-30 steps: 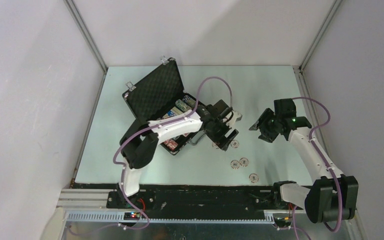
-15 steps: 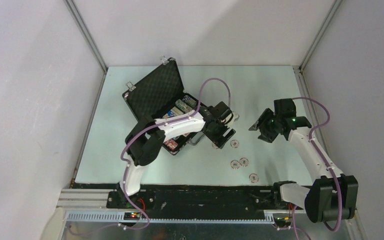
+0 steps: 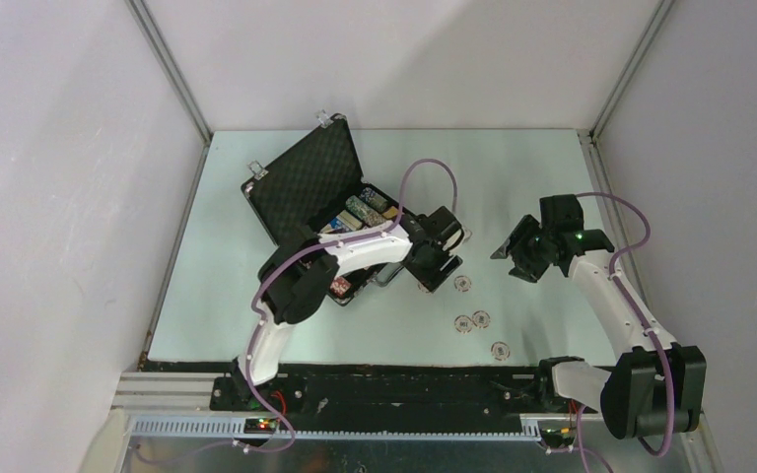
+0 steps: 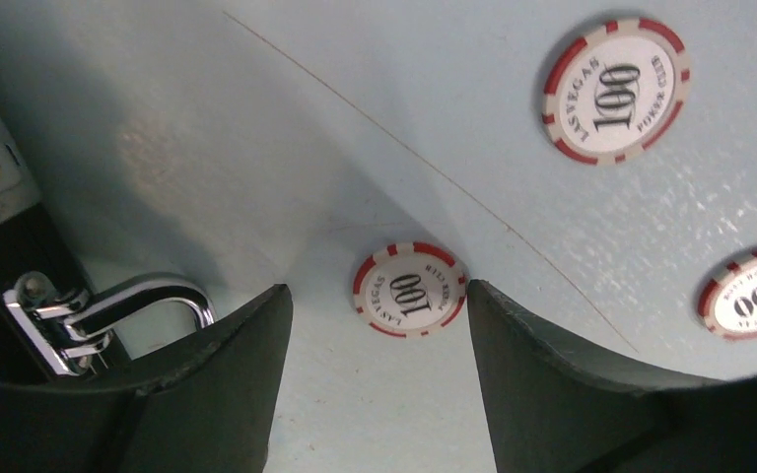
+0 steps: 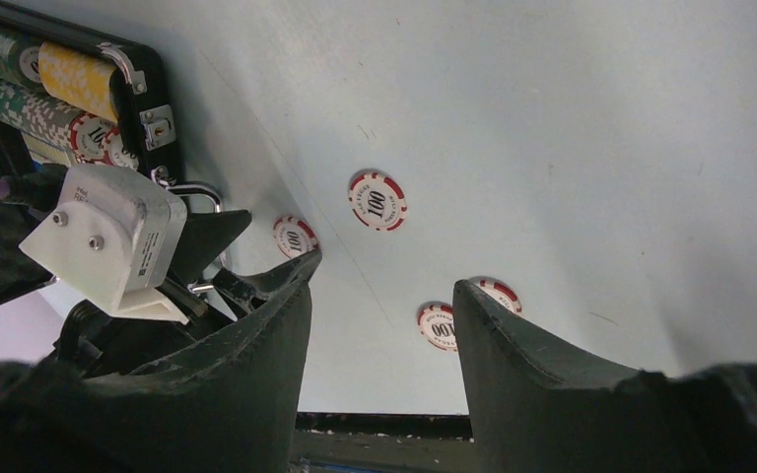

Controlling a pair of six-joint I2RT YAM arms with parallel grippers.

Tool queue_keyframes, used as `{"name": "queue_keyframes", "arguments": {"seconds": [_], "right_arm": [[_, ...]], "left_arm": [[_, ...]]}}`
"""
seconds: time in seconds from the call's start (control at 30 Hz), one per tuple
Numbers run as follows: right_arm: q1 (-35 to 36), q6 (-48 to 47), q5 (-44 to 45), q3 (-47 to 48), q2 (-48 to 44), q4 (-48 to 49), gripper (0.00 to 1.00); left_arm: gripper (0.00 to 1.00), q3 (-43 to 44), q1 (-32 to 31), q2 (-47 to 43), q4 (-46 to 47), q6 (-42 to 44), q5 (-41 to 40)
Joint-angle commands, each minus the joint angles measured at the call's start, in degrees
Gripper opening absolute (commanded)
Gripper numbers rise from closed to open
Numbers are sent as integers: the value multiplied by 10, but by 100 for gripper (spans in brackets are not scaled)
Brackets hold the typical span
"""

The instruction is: Pack up texas hold em set

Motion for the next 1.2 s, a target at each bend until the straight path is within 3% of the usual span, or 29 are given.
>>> {"name": "queue_keyframes", "arguments": {"seconds": [0.0, 0.2, 0.7, 1.17], "right_arm": [[-3, -5, 23, 21, -11, -9, 58], [-2, -6, 27, 16, -28, -12, 58], [16, -18, -43, 0, 1, 22, 58], [62, -23, -79, 1, 90, 76, 58]], "left_arm": [[72, 31, -14, 20, -1, -5, -58], [64, 18, -19, 12, 4, -7, -65], [42, -17, -20, -18, 14, -15, 43], [39, -42, -23, -70, 27, -22, 0]]}}
